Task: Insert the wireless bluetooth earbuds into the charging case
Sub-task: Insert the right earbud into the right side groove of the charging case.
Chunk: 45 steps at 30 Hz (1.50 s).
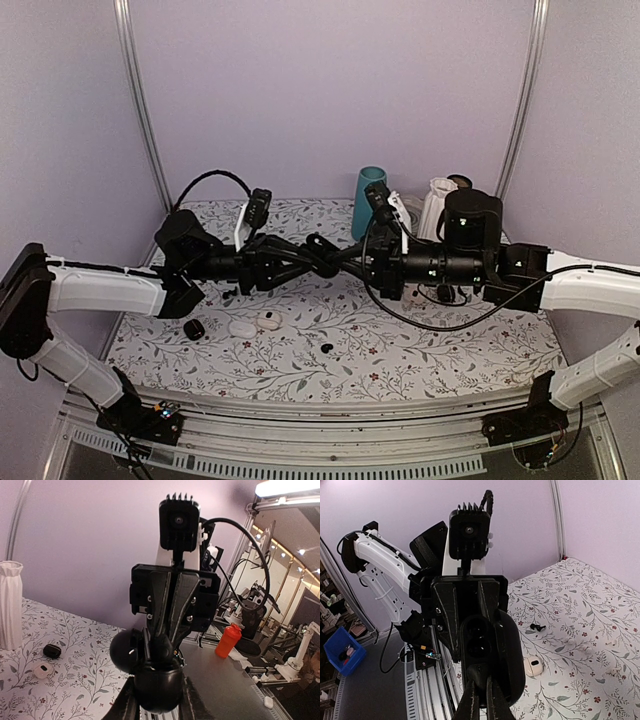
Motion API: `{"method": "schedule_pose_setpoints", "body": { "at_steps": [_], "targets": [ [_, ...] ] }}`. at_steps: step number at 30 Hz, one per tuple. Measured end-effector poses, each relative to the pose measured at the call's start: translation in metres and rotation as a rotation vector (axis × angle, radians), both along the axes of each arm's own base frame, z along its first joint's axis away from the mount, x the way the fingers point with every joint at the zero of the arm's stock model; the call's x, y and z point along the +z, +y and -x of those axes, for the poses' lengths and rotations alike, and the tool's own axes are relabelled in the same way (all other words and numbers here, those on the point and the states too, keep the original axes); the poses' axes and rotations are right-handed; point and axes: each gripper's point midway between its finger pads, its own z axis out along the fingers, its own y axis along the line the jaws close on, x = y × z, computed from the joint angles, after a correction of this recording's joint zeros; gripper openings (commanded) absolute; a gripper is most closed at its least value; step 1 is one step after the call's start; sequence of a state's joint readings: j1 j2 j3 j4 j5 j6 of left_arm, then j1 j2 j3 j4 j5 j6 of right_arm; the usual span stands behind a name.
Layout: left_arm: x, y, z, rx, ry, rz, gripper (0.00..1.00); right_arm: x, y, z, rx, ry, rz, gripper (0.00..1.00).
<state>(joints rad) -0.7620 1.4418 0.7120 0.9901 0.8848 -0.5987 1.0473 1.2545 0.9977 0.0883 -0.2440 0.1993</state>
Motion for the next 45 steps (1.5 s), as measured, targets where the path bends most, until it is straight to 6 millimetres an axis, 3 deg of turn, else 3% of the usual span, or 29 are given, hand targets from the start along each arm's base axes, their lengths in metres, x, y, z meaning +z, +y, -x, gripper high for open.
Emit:
{"method": "schedule_pose_setpoints", "body": {
  "at_steps": [10, 22, 31, 45],
  "targets": [
    [0.002, -0.001, 0.002, -0.010, -0.012, -0.001, 0.00, -0.006, 0.005, 0.001, 0.022, 0.015, 0.050, 0.06],
    [-0.005, -0.004, 0.002, 0.006, -0.037, -0.029, 0.00, -0.009, 0.009, -0.002, 0.025, 0.015, 0.093, 0.17],
    [0.000, -0.003, -0.001, 0.042, -0.057, -0.014, 0.00, -0.004, 0.008, -0.005, 0.006, 0.009, 0.087, 0.26],
    [0.006, -0.002, -0.004, 0.064, -0.068, 0.005, 0.00, 0.001, 0.004, -0.005, -0.021, 0.030, 0.075, 0.30]
  ]
}}
